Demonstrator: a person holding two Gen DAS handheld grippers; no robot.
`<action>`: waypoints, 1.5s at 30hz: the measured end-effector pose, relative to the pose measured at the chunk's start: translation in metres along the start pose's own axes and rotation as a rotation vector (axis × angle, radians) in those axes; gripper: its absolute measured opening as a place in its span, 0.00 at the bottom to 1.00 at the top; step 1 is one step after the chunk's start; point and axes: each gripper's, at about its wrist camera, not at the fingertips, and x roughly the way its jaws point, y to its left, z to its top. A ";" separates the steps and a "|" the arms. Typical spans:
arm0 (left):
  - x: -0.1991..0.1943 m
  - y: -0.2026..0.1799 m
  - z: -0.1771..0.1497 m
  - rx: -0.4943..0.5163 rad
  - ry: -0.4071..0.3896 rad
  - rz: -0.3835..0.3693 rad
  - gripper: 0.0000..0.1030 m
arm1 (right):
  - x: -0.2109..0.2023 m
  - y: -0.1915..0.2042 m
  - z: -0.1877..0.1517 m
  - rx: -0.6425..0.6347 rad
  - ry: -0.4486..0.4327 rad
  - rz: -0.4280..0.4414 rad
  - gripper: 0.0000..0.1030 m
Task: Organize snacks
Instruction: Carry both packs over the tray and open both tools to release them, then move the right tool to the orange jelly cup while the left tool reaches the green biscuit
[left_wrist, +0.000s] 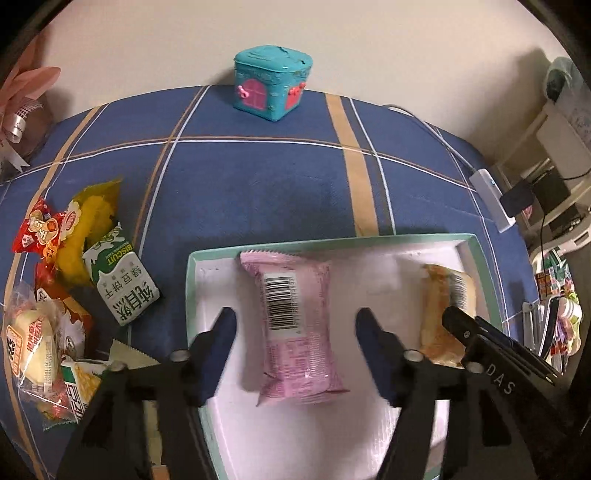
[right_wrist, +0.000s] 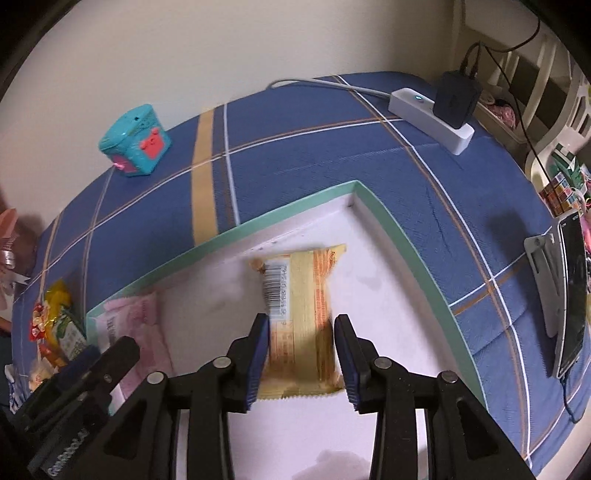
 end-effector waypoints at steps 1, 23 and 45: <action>-0.001 0.001 0.001 -0.002 0.000 0.007 0.70 | 0.001 -0.001 0.000 0.001 0.004 -0.002 0.49; -0.055 0.046 -0.044 -0.107 -0.008 0.100 0.94 | -0.044 0.006 -0.041 -0.060 0.003 -0.015 1.00; -0.139 0.216 -0.085 -0.415 -0.105 0.224 1.00 | -0.079 0.143 -0.105 -0.330 0.016 0.193 1.00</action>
